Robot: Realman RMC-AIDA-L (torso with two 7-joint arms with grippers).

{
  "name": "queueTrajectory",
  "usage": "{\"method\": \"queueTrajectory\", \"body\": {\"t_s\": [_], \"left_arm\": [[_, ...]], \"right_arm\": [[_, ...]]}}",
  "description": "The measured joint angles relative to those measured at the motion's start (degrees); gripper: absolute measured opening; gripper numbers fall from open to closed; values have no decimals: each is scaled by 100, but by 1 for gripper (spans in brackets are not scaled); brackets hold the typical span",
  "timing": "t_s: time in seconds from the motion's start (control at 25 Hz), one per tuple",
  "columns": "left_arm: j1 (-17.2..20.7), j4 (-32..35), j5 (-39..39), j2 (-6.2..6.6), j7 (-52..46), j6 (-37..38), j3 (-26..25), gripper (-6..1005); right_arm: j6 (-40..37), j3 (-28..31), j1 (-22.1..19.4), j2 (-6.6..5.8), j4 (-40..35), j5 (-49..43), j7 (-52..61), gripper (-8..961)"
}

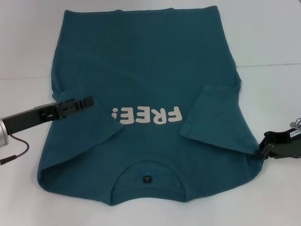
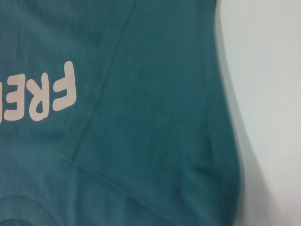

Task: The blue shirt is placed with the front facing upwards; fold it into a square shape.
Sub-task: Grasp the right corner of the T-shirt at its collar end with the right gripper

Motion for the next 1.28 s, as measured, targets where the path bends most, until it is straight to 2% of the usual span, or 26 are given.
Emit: {"method": "queueTrajectory", "body": {"t_s": [0.08,0.6,1.28], "left_arm": [[0,0,0,0,0,0,0,872],[15,58,0,59,-270,12,-62,872],[54,62,0,62,-321,0,-61,873]], "right_arm": [[-2,-6,-10,-3,-21,-2,-7,71],[-68,-295,-111,8,-355,-4,-284,58],[-63,-354,-52,36,-366,-4,-375,42]]}}
